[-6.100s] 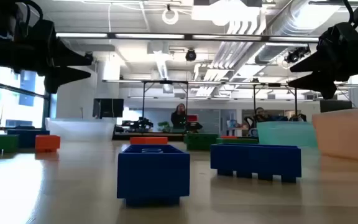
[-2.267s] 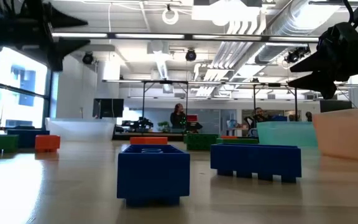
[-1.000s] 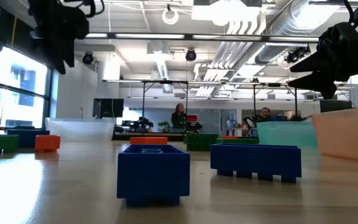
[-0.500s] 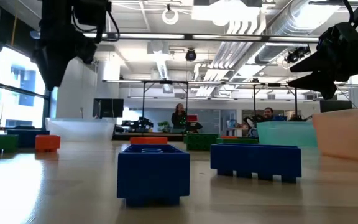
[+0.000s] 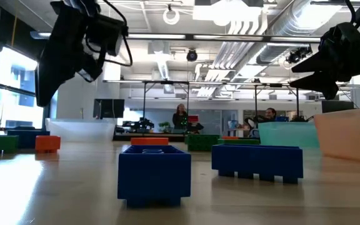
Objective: Sort & place blocks by color
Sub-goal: Put the blue game piece into the transparent bin
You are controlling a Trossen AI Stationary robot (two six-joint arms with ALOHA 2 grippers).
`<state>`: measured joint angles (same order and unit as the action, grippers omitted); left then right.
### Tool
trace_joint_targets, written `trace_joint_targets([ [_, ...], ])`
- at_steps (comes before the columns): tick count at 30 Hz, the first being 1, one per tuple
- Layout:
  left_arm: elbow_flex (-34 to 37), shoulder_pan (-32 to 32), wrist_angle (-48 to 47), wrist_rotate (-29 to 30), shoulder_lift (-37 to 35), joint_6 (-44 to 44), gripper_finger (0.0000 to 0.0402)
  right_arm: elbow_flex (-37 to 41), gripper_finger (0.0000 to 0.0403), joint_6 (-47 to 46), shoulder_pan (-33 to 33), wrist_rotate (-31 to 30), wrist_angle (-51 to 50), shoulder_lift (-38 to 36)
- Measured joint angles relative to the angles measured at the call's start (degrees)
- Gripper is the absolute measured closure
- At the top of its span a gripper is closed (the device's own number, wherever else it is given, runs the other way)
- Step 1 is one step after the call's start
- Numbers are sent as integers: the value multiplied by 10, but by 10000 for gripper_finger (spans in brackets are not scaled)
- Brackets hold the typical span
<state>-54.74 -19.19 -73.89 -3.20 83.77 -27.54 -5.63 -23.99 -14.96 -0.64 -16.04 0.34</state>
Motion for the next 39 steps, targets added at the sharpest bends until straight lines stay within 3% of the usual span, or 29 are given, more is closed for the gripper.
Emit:
trace_joint_targets([
  [16, 0, 10, 24, -9, 123, 27, 188, 0, 171, 0, 0, 0, 0, 0],
  [30, 0, 12, 50, -12, 186, 57, 190, 0, 171, 0, 0, 0, 0, 0],
  [34, 0, 12, 59, -11, 187, 67, 216, 0, 171, 0, 0, 0, 0, 0],
  [39, 0, 12, 59, 8, 187, 92, 290, 0, 171, 0, 0, 0, 0, 0],
])
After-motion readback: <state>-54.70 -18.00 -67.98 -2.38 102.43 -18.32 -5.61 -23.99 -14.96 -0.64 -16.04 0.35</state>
